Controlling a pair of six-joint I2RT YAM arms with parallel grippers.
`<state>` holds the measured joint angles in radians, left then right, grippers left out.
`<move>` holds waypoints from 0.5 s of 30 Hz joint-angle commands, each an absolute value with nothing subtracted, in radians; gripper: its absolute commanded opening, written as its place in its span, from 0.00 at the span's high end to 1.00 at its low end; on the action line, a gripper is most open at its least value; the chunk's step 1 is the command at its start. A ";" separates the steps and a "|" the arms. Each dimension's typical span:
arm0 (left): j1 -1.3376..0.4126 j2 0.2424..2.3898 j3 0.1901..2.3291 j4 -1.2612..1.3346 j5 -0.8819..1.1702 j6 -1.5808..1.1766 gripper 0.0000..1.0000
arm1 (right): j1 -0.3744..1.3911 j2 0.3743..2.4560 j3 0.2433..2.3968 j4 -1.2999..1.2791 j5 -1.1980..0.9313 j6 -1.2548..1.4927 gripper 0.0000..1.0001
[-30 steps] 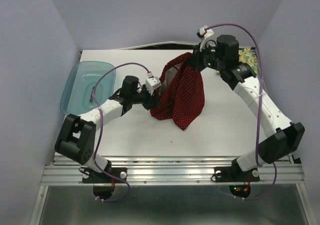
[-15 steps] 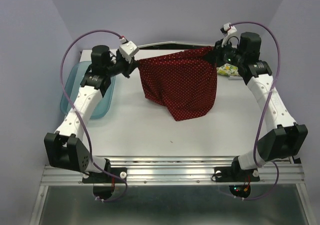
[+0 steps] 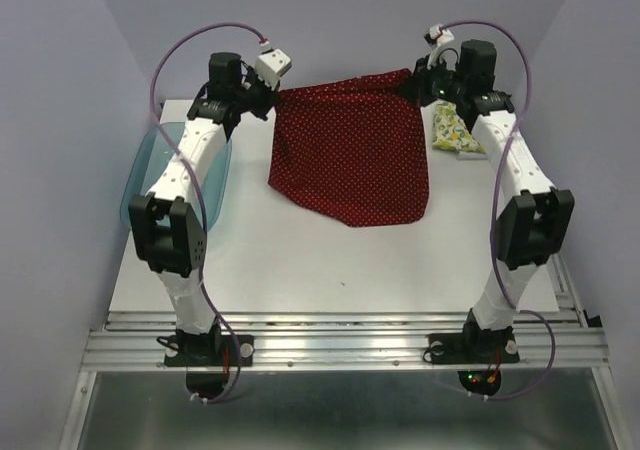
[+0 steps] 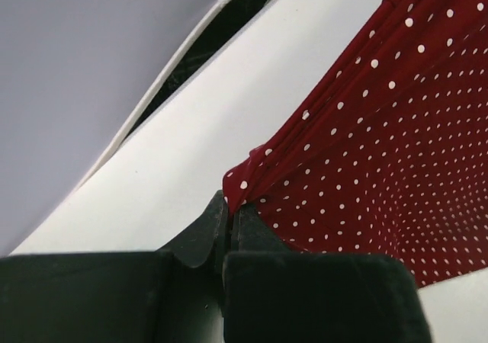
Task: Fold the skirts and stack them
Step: Flatten the skirt out
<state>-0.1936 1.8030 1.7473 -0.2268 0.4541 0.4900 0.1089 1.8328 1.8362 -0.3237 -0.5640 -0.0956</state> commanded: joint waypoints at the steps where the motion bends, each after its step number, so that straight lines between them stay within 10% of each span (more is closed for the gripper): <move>1: -0.126 1.934 2.062 -0.270 0.282 0.489 1.00 | 0.012 1.974 2.139 -0.256 -0.452 -0.115 0.99; 7: -0.126 2.054 2.476 -0.351 0.241 0.509 1.00 | 0.002 2.072 2.400 -0.239 -0.449 -0.100 0.99; 15: -0.123 1.622 1.808 -0.138 0.391 0.600 1.00 | 0.002 1.725 1.941 -0.032 -0.632 -0.213 0.96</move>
<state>-0.1947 1.8484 2.0064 -0.2184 0.4187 0.5144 0.0795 1.9659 2.1700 -0.1921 -0.6323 -0.0822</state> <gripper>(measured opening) 0.052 0.061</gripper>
